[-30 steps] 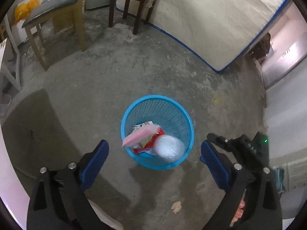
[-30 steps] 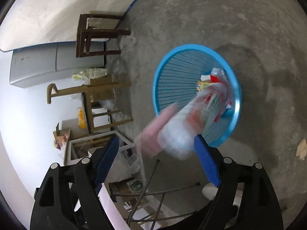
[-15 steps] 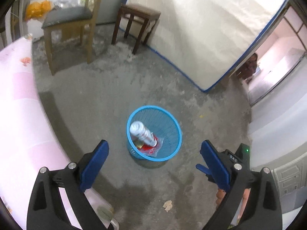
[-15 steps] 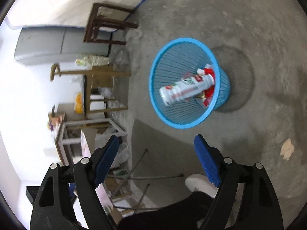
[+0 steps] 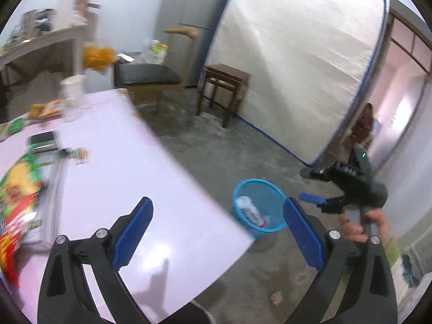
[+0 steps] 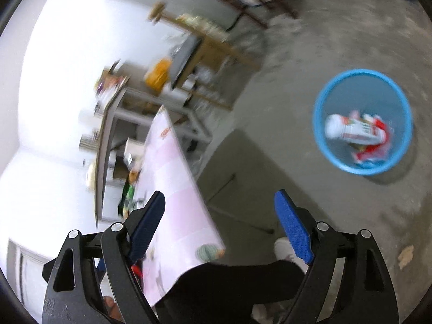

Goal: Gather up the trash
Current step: 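Return both tools over the table toward the silver cable box, then position the left tool over the silver C-C cable box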

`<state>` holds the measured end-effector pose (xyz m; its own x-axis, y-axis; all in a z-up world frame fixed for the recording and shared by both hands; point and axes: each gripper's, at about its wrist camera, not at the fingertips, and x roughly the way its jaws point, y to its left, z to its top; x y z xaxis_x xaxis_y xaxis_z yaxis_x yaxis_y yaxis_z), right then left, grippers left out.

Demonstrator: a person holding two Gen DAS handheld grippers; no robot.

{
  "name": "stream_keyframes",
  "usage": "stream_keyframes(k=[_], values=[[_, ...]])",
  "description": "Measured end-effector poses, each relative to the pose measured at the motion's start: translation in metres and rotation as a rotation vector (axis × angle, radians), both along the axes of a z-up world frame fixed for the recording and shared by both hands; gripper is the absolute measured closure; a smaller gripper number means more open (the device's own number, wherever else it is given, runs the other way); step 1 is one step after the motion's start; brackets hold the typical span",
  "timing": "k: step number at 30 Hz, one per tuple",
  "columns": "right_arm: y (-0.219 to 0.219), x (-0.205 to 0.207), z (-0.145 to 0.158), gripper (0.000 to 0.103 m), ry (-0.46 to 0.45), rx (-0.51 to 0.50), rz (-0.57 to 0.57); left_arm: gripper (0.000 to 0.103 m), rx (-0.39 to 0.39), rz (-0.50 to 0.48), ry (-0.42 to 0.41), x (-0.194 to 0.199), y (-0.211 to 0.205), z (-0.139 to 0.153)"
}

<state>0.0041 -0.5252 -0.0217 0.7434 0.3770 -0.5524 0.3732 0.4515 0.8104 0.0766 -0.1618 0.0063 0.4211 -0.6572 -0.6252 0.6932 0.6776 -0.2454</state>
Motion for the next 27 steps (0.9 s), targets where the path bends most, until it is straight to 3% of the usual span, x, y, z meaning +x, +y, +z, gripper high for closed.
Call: stream_keyframes(k=[7, 13, 18, 23, 27], values=[[0.067, 0.069, 0.037, 0.023, -0.029, -0.069, 0.253, 0.008, 0.072, 0.217, -0.126, -0.010, 0.093, 0.003], [0.117, 0.114, 0.045, 0.023, -0.046, -0.059, 0.398, 0.008, 0.151, 0.369, -0.208, -0.012, 0.144, 0.001], [0.153, 0.138, 0.045, 0.023, -0.036, -0.019, 0.468, 0.008, 0.193, 0.383, -0.213, -0.007, 0.153, -0.009], [0.181, 0.146, 0.047, 0.023, -0.030, 0.015, 0.525, 0.008, 0.170, 0.360, -0.169, -0.004, 0.146, -0.023], [0.201, 0.147, 0.051, 0.023, -0.025, 0.019, 0.581, 0.008, 0.163, 0.397, -0.123, 0.012, 0.147, -0.043]])
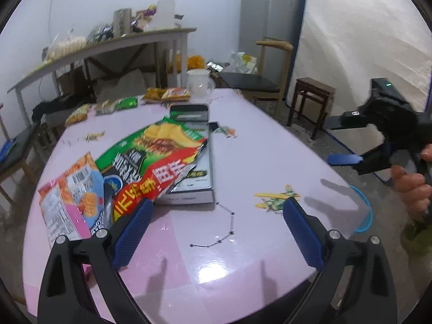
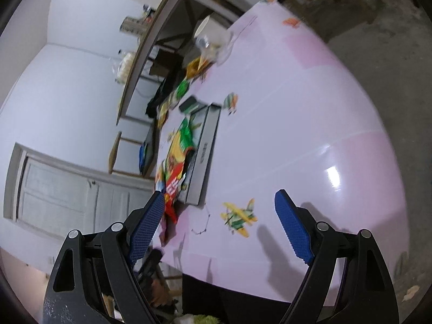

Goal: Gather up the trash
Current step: 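Position the left tool over the silver C-C cable box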

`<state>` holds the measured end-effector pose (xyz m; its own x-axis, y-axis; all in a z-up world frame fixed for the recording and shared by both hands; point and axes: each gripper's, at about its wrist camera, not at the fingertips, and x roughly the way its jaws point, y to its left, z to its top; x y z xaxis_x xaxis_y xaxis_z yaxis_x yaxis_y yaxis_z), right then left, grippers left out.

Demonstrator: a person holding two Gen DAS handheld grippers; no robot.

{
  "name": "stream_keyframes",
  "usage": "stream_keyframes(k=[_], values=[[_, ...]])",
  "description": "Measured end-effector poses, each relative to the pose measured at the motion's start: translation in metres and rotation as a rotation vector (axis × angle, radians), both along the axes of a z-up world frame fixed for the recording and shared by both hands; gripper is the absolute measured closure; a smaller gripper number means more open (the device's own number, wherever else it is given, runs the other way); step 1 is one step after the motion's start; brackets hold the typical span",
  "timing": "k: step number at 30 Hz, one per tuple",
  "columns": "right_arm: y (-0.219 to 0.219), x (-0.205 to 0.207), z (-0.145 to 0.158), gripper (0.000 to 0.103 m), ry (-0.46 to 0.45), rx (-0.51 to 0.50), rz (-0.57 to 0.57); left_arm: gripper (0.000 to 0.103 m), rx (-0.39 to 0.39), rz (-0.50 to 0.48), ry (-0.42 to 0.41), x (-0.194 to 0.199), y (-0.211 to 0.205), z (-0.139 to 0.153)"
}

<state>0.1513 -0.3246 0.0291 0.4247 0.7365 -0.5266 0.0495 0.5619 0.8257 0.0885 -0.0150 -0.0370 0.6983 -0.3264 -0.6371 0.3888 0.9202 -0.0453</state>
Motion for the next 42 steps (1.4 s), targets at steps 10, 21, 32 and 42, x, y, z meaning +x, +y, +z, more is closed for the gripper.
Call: stream_keyframes(k=[10, 21, 32, 42], values=[[0.035, 0.009, -0.002, 0.023, 0.007, -0.005, 0.064, 0.008, -0.048, 0.084, 0.022, 0.035, 0.013, -0.022], [0.063, 0.030, -0.016, 0.023, 0.029, 0.023, 0.075, 0.008, -0.137, 0.094, 0.000, 0.056, 0.019, -0.024], [0.050, 0.028, -0.017, 0.023, 0.036, 0.004, 0.039, 0.008, -0.201, -0.034, 0.011, 0.057, 0.000, -0.026], [0.042, 0.027, -0.025, 0.023, 0.054, 0.007, 0.016, 0.008, -0.145, 0.135, 0.043, 0.071, 0.026, -0.031]])
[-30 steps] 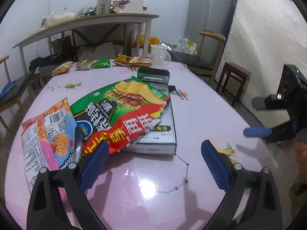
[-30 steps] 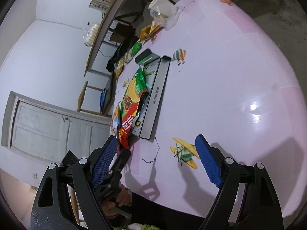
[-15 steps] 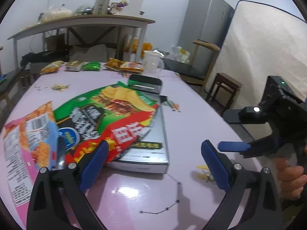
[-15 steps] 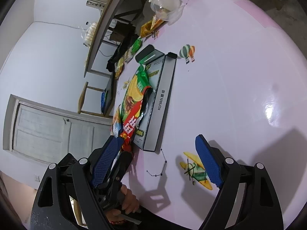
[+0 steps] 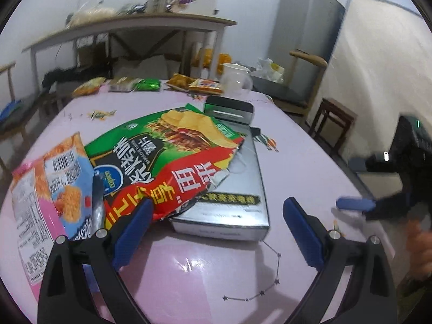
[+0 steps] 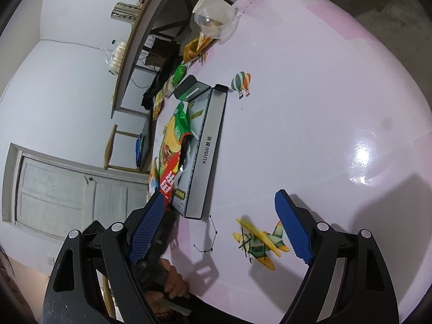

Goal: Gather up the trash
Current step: 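Position the left tool over the silver C-C cable box, then close the left tool around the silver cable box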

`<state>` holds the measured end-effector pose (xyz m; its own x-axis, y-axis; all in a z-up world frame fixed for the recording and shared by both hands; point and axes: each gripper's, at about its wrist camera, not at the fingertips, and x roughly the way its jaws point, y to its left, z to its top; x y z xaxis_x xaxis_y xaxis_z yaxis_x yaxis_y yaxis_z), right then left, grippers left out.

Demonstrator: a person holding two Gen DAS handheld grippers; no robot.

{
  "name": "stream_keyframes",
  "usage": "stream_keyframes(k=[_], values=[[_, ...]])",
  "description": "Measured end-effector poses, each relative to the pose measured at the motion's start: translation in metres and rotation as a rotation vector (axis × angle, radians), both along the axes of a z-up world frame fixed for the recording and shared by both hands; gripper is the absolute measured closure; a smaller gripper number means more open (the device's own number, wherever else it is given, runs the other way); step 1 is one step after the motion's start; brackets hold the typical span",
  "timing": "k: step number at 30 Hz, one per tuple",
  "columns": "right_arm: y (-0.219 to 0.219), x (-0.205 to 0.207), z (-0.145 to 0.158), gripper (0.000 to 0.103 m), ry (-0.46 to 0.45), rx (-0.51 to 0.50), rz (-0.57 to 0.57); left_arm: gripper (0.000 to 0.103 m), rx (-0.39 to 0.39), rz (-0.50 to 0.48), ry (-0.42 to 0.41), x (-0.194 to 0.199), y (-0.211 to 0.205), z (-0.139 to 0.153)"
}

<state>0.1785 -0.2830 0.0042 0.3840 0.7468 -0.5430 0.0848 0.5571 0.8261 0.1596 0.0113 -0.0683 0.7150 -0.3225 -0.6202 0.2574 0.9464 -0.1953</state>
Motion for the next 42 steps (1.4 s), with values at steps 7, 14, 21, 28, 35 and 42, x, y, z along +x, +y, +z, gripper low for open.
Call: stream_keyframes(k=[7, 14, 21, 28, 35, 42], values=[[0.004, 0.000, -0.005, 0.023, 0.010, 0.005, 0.004, 0.008, -0.088, 0.003, 0.008, 0.017, 0.010, 0.004], [0.004, 0.001, -0.002, 0.023, 0.006, 0.014, 0.004, 0.008, -0.290, -0.175, 0.106, 0.026, 0.005, -0.001], [-0.006, -0.003, 0.000, 0.023, -0.002, 0.028, -0.017, 0.008, -0.338, -0.244, 0.105, 0.014, -0.006, 0.005], [-0.017, -0.012, 0.004, 0.023, -0.014, 0.021, -0.038, 0.008, -0.282, -0.136, 0.153, 0.007, 0.014, -0.002], [-0.020, -0.018, -0.004, 0.023, -0.012, 0.049, -0.058, 0.008, -0.243, -0.057, 0.198, 0.011, 0.028, -0.013], [-0.023, -0.019, -0.005, 0.024, -0.010, 0.066, -0.063, 0.008, -0.164, -0.018, 0.191, 0.033, 0.011, -0.016]])
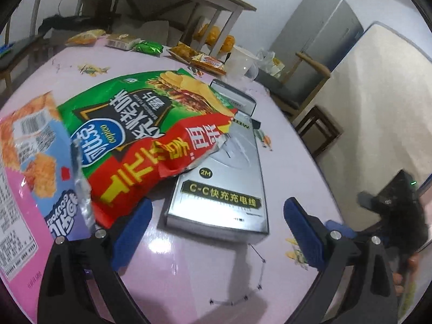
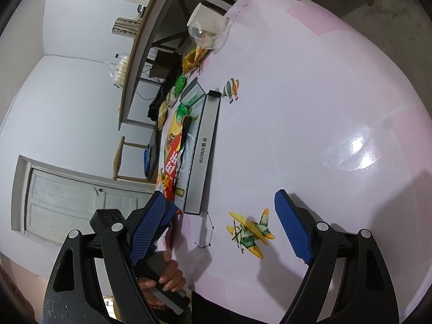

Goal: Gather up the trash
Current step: 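Close the left tool around the silver cable box, then grasp the clear plastic cup beside the paper cup with the right tool while the left tool holds the box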

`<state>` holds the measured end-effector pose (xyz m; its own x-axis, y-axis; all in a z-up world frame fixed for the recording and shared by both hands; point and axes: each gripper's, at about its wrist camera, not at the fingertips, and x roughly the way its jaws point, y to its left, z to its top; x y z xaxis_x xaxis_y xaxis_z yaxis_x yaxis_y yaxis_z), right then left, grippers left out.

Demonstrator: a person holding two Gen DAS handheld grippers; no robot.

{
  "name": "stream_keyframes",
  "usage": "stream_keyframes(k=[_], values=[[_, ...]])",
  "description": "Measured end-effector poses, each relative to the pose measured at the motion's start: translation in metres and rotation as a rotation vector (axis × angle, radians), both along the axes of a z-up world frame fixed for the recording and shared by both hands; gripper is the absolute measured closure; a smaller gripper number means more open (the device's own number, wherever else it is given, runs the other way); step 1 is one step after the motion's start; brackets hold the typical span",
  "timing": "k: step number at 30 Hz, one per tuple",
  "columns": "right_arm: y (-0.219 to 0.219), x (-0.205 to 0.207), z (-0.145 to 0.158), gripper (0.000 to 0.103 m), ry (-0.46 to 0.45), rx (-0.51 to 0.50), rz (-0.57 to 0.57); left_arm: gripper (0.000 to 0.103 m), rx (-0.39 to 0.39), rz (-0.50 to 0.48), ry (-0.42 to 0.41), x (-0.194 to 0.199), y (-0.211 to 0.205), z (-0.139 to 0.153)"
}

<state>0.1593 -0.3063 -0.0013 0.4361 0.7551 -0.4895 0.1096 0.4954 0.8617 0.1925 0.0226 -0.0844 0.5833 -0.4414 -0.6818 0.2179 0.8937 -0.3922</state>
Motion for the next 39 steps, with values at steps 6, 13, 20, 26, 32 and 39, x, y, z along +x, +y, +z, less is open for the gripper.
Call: stream_keyframes(k=[6, 13, 20, 26, 32, 39], values=[[-0.006, -0.005, 0.002, 0.024, -0.007, 0.011, -0.012, 0.021, 0.174, -0.008, -0.043, 0.000, -0.026, -0.002], [-0.014, -0.016, 0.003, 0.022, -0.013, 0.024, -0.029, 0.022, 0.235, -0.021, -0.016, -0.011, -0.039, 0.000], [-0.023, -0.028, 0.012, 0.022, -0.035, 0.005, -0.043, 0.021, 0.220, -0.131, 0.105, -0.066, -0.047, 0.003], [-0.028, -0.034, 0.012, 0.023, -0.039, -0.003, -0.056, 0.006, 0.168, -0.140, 0.069, -0.081, -0.041, 0.022], [-0.033, -0.030, 0.030, 0.022, -0.066, -0.028, -0.049, 0.006, 0.282, -0.180, 0.012, -0.054, -0.065, 0.025], [-0.032, 0.044, 0.074, 0.023, -0.084, -0.051, -0.005, 0.006, 0.262, -0.223, 0.024, -0.031, -0.077, 0.015]])
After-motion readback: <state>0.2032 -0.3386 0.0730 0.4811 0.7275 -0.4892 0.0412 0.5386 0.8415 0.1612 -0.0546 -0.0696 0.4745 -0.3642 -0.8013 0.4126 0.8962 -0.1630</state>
